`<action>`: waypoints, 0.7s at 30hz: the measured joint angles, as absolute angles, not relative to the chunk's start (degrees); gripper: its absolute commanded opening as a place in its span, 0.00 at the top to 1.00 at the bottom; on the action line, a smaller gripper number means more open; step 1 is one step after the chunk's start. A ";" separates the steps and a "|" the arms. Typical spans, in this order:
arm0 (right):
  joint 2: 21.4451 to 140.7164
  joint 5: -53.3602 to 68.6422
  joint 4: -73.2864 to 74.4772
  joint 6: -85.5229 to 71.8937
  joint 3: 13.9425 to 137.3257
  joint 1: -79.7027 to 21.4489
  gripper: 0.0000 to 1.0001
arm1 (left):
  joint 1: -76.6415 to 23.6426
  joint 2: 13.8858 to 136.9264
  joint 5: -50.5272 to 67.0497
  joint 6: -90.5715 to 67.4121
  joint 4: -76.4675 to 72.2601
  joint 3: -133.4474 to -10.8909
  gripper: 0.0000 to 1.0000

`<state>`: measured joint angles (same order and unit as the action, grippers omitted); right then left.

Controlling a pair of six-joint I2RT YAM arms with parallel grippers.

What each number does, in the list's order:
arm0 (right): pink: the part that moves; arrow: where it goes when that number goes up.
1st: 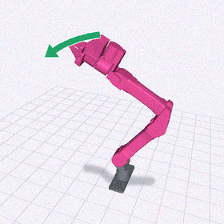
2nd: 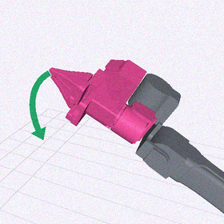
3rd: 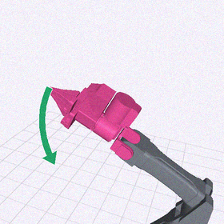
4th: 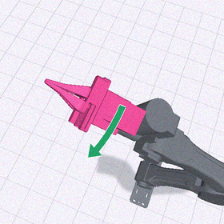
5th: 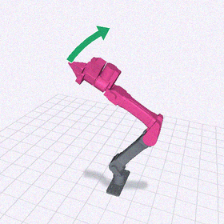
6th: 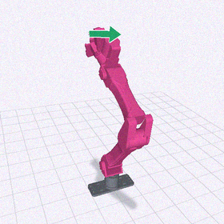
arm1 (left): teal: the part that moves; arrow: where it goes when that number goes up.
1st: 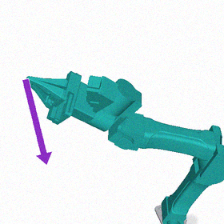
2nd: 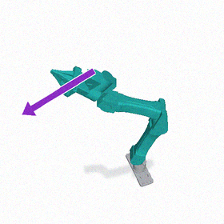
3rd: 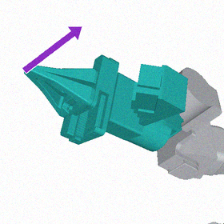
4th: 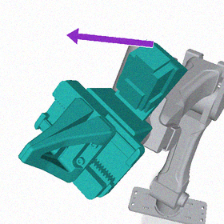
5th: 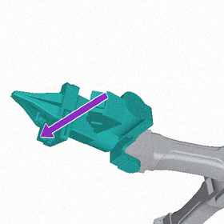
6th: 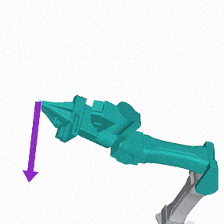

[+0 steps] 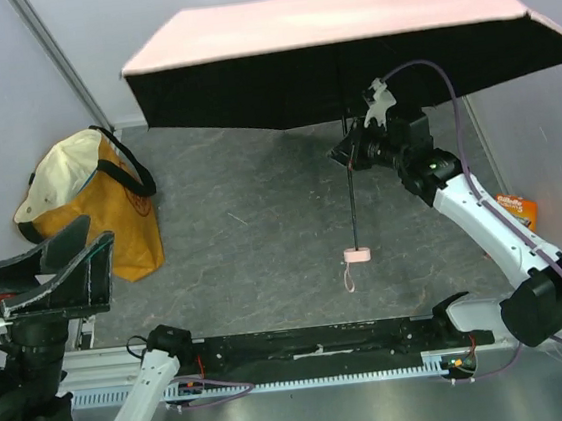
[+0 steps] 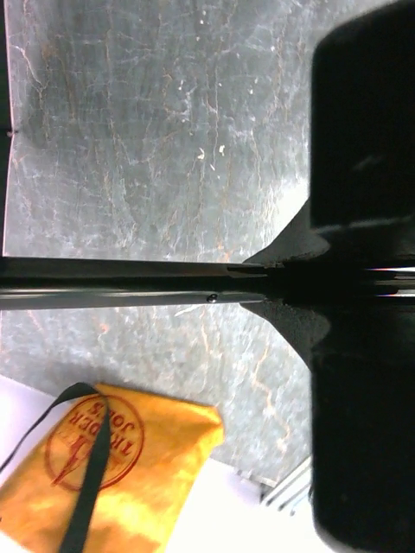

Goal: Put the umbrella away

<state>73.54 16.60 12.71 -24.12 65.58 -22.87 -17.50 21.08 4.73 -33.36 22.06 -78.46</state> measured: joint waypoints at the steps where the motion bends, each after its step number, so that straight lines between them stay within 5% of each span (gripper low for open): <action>1: 73.56 16.49 14.50 -26.09 67.24 -22.61 1.00 | -17.50 21.06 4.34 -33.36 22.70 -78.48 0.17; 9: 71.02 20.56 15.20 -40.53 69.78 -22.11 1.00 | -17.50 21.23 3.84 -33.45 27.07 -72.42 0.18; 14: 65.69 27.62 -0.05 -53.58 64.25 -22.13 1.00 | -17.50 31.11 14.66 -35.14 28.05 -71.50 0.35; 21: 65.54 32.18 -29.65 -70.83 59.96 -23.55 1.00 | -23.83 47.59 36.21 -53.65 0.78 -54.50 0.30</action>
